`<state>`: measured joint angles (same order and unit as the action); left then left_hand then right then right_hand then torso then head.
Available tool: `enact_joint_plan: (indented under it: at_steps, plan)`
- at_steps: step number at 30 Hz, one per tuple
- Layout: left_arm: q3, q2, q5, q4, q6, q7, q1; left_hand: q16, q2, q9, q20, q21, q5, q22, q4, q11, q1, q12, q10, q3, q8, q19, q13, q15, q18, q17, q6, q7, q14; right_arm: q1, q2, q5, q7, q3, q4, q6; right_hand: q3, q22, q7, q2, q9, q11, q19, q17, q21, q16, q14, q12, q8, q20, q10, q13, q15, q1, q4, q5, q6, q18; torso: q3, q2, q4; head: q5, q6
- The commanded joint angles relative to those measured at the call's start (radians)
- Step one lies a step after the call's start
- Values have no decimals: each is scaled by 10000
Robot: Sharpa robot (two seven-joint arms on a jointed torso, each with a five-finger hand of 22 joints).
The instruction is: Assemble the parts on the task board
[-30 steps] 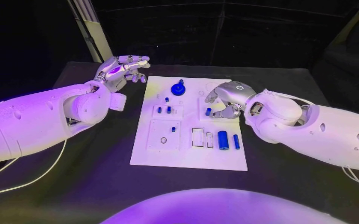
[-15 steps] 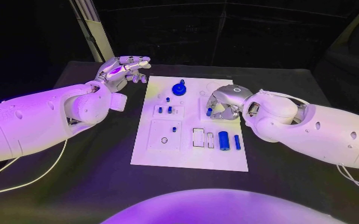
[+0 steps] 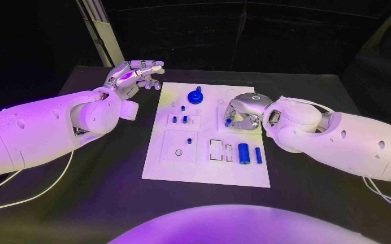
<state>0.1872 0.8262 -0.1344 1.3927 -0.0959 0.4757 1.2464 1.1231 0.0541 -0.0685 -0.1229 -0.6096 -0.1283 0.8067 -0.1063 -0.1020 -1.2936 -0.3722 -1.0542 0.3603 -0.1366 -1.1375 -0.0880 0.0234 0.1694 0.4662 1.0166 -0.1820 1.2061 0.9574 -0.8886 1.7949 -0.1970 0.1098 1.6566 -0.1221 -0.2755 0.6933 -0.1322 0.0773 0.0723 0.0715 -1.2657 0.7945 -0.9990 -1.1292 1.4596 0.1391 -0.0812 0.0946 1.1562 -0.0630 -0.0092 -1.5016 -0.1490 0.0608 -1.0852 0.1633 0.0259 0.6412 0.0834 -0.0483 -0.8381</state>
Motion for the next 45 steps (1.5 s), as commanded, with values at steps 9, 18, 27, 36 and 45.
enact_joint_plan:
  at_steps: [9,18,27,36,45]
  plan:
    - [-7,7,-18,-3,128,-1,15,-48,-7,8,-6,51,48,-25,-7,-26,-15,-55,94,-82,-77,-73,7,-12,133,-24,-74,15,-92,-6,13,-228,35,-9,-8,-556,-442,291,-6,7,25,-29,-158,235,-264,-216,50,-110,-23,-24,382,-14,-61,72,-102,-55,-337,-97,1,-6,3,-3,-21]
    - [-7,14,-18,-16,136,-27,15,-47,-12,8,-6,53,48,-27,-11,-25,-21,-59,96,-82,-80,-74,7,-12,133,-23,-75,15,-92,-6,-223,-1170,177,-11,48,-1121,-848,580,43,25,66,-106,-261,506,-500,-426,90,-168,-105,-100,713,-30,-130,34,29,-47,-614,-142,-4,-8,-3,-3,-33]
    - [-6,31,-18,-61,146,-54,14,-49,-19,8,-5,61,48,-34,-35,-21,-58,-72,104,-80,-87,-77,9,-15,134,-29,-81,19,-95,-3,-459,-2731,629,242,305,-1733,-879,735,50,208,50,-93,-293,689,-640,-588,111,-345,-43,-98,792,-27,-119,609,-250,88,-619,-169,-7,-19,0,-34,3]
    - [-5,25,-18,-83,158,-83,14,-51,-27,8,-3,67,46,-39,-58,-20,-91,-83,111,-76,-95,-81,11,-18,136,-38,-84,20,-99,2,-584,-3508,782,498,728,-1918,-885,801,53,255,49,-95,-308,791,-694,-663,123,-395,-31,-99,814,-30,-121,696,-273,225,-628,-177,8,-15,8,-6,17]
    - [-5,-36,-18,-86,176,-92,15,-51,-27,8,-3,67,46,-39,-58,-20,-91,-83,111,-76,-95,-81,11,-18,136,-38,-84,20,-99,-3,100,-3452,827,527,1116,-1948,-902,933,55,247,48,-95,-352,911,-790,-748,145,-430,-21,-101,826,-30,-123,745,-288,289,-630,-198,22,-10,18,159,-23]
